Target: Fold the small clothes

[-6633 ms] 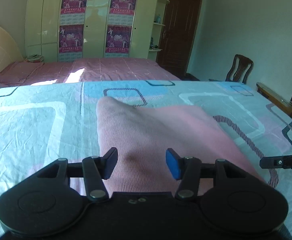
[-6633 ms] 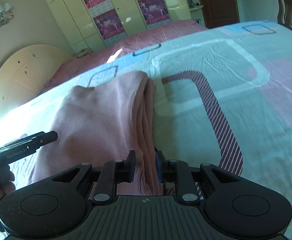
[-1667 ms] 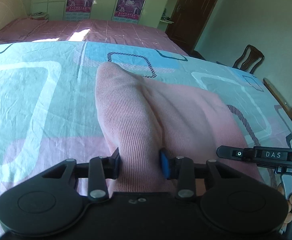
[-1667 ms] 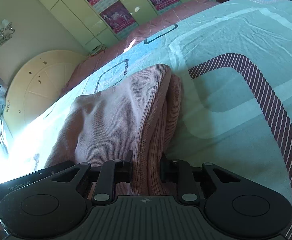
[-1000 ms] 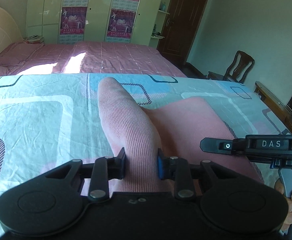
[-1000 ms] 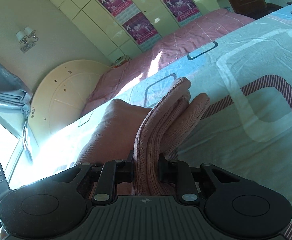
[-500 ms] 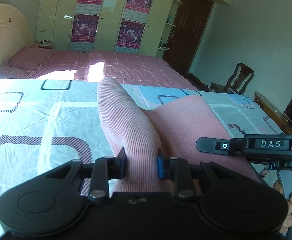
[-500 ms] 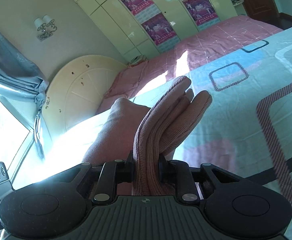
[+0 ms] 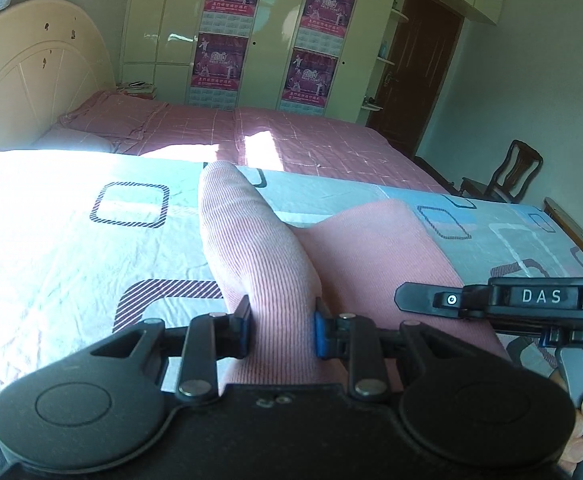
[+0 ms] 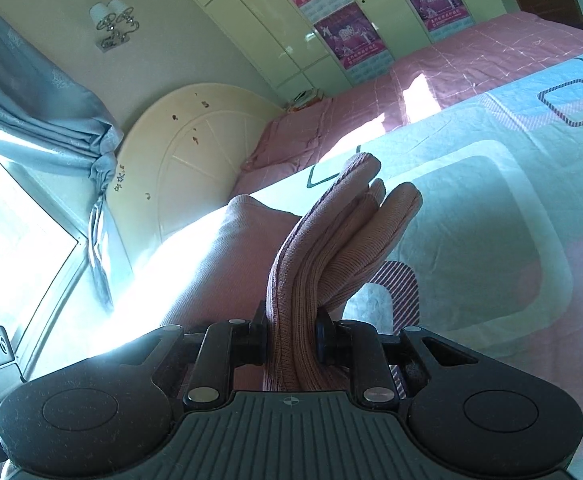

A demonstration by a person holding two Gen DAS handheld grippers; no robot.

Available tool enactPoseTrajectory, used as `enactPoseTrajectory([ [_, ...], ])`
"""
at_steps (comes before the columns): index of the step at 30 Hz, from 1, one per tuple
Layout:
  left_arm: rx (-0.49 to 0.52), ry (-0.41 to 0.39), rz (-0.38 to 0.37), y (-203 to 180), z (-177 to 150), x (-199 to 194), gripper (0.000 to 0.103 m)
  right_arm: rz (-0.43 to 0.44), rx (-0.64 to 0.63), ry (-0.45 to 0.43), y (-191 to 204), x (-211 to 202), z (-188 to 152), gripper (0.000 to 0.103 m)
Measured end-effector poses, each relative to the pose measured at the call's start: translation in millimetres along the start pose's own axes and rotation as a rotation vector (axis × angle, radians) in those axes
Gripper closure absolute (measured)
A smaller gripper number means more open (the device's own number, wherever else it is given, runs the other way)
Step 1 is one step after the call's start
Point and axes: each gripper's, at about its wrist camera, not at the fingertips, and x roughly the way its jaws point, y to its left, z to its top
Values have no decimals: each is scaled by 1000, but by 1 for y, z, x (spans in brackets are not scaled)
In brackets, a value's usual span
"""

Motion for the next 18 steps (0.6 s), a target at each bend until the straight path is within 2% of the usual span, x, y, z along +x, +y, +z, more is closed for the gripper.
enactPoseTrajectory([
  [6, -25, 13, 35, 30, -9, 24, 76, -43, 14, 38, -16, 38, -3, 83],
  [9, -47, 23, 78, 44, -19, 33, 72, -79, 36, 54, -36, 46, -6, 83],
  [12, -55, 49, 129, 57, -37, 38, 61, -112, 70, 92, -59, 49, -11, 83],
  [14, -39, 29, 143, 58, -41, 36, 50, -117, 85, 104, -68, 50, -14, 82],
  [18, -66, 44, 144, 61, -33, 31, 50, -97, 115, 108, -75, 45, -10, 82],
])
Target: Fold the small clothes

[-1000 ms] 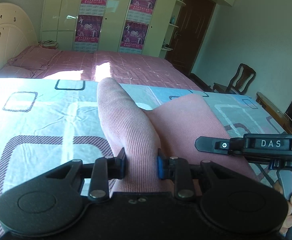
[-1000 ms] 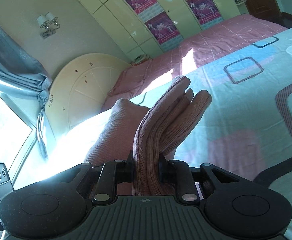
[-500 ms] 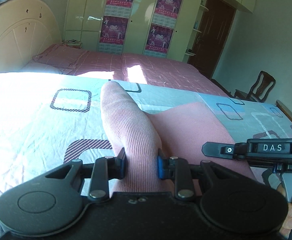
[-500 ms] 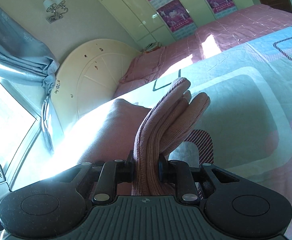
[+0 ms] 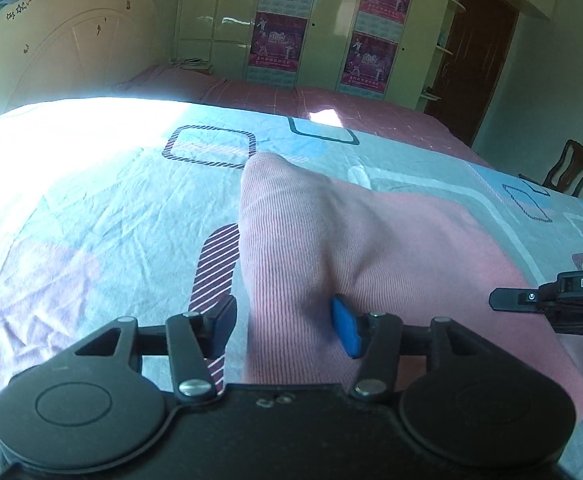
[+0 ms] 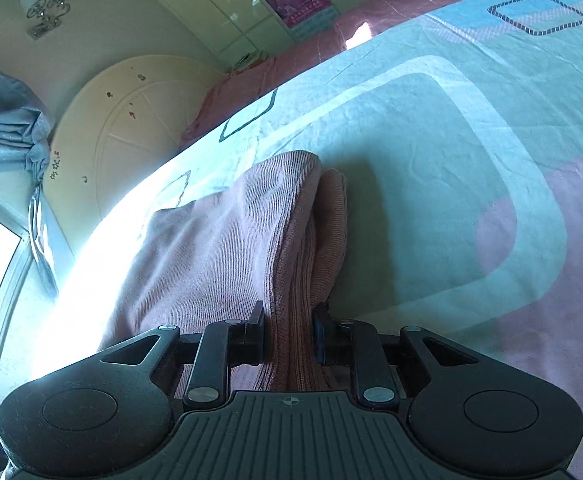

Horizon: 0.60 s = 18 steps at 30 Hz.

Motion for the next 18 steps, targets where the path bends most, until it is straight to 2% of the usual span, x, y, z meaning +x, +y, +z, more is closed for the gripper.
enactPoseTrajectory([
  [3, 11, -12, 12, 3, 9, -6, 51, 19, -12, 7, 3, -6, 9, 81],
  [5, 12, -34, 19, 2, 13, -13, 51, 10, -29, 0, 6, -8, 14, 73],
  [7, 8, -58, 17, 1, 20, -17, 51, 10, -24, -25, 7, -8, 20, 55],
  [8, 7, -68, 14, 0, 24, -18, 51, 11, -23, -35, 6, -8, 22, 54],
  [15, 27, -74, 15, -12, 42, 8, 51, -18, -56, -36, 15, 24, 46, 55],
  [18, 29, -45, 19, -14, 43, 24, 52, -28, -94, -21, 23, 37, 52, 74],
])
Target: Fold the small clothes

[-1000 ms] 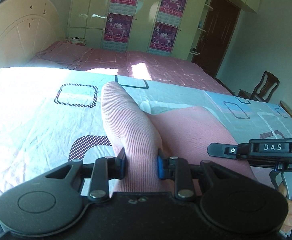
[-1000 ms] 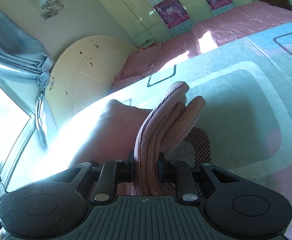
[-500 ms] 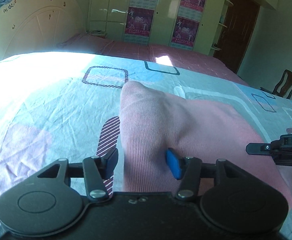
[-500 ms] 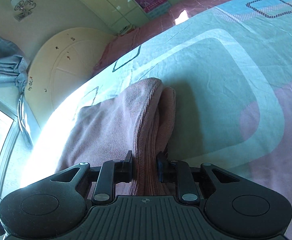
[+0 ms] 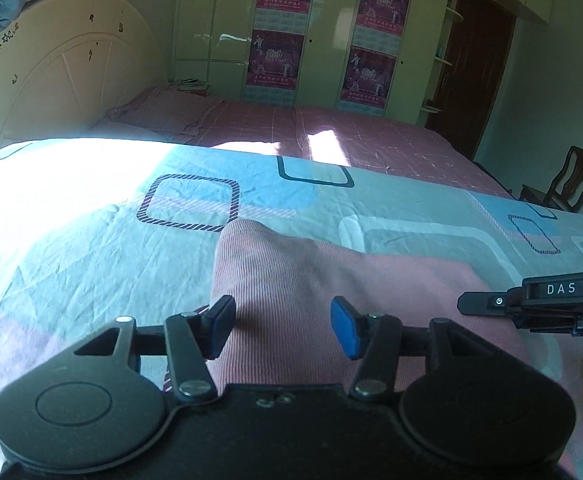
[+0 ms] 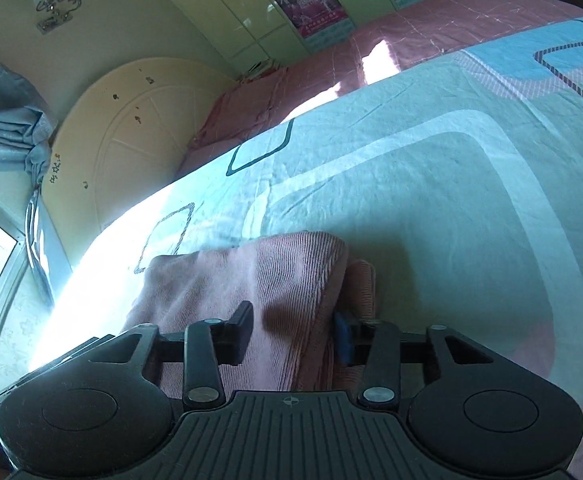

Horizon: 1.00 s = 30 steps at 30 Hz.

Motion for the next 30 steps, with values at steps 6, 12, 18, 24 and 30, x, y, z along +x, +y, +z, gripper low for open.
enactPoseTrajectory([
  [6, -9, 1, 38, 3, -5, 15, 51, 5, -170, -64, 14, -4, -5, 87],
  [12, 25, 10, 60, -2, -12, 22, 46, -77, -120, -25, -5, 11, -18, 88],
  [18, 7, -9, 34, 3, -12, -11, 48, -60, -83, -57, 4, -25, -11, 87],
  [24, 41, -5, 30, 0, -36, -49, 48, -33, -163, -36, 27, -64, -42, 87],
  [30, 48, 26, 26, -7, -60, -63, 47, -108, -266, -1, 42, -70, -80, 87],
])
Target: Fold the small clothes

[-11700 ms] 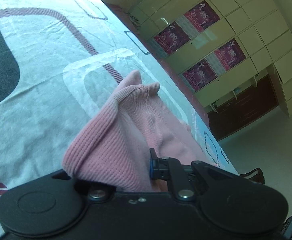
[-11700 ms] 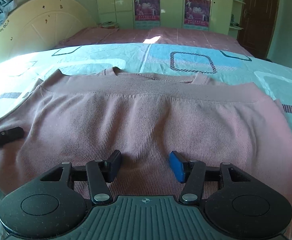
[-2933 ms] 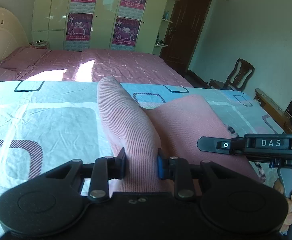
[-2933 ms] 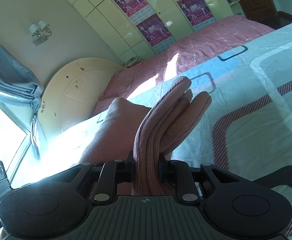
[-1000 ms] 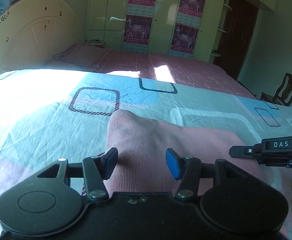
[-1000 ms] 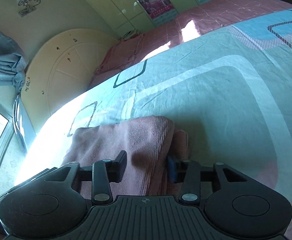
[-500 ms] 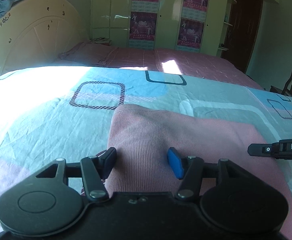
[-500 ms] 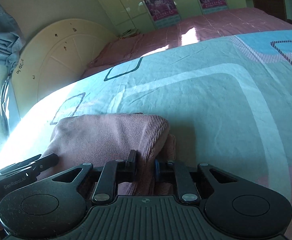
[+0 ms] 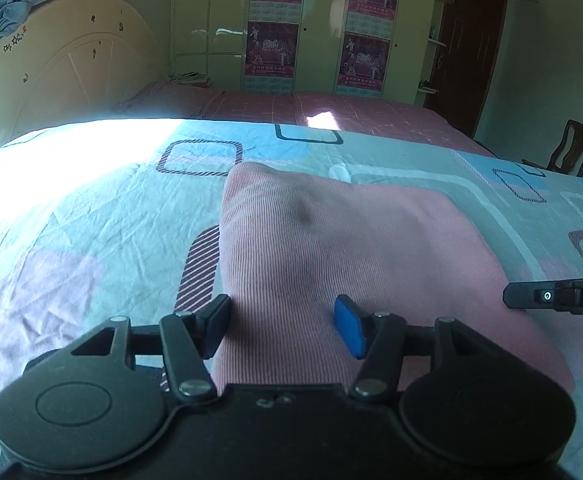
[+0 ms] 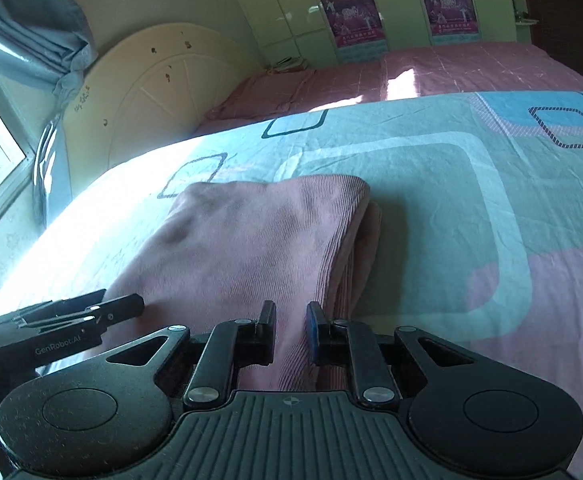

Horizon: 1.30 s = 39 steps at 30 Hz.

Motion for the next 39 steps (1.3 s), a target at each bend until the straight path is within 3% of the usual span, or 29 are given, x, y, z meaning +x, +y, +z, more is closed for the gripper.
enactPoseTrajectory([
  [6, 16, 4, 15, -5, -6, 4, 47, -36, 1, 68, -5, 5, -26, 88],
  [13, 1, -9, -1, -4, -8, -23, 48, -89, 8, -6, -1, -18, -31, 97],
  [18, 44, 0, -8, -13, -25, -31, 46, -74, 28, -27, 5, -36, -43, 95],
  [20, 64, 7, 3, -17, -31, -27, 45, -65, 45, -17, 7, -37, -51, 82],
  [21, 69, 7, 6, -18, -32, -26, 45, -80, 35, -4, 9, -34, -56, 64],
  [22, 74, 5, 9, -19, -33, -26, 44, -97, 27, 5, 11, -31, -60, 55],
  [23, 77, 6, 9, -19, -33, -26, 44, -101, 23, 15, 11, -30, -66, 55],
  [24, 77, 7, 7, -19, -33, -26, 44, -111, 20, 26, 11, -27, -68, 60],
  [25, 76, 9, 6, -19, -33, -26, 44, -126, 9, 32, 13, -24, -72, 83],
  [26, 74, 13, 4, -18, -32, -27, 44, -133, 8, 35, 12, -24, -73, 88],
  [30, 67, 22, -9, -16, -32, -31, 43, -146, 37, -18, 11, -38, -69, 92],
  [32, 71, 17, -11, -16, -35, -31, 42, -175, 61, 18, 4, -31, -71, 98],
  [33, 81, 18, -6, -17, -38, -30, 42, -164, 78, 50, 0, -24, -75, 98],
  [36, 91, 10, -3, -18, -40, -29, 40, -191, 43, 37, 9, -28, -73, 98],
  [39, 87, 17, -19, -18, -38, -30, 32, -205, 59, -19, 17, -44, -71, 97],
])
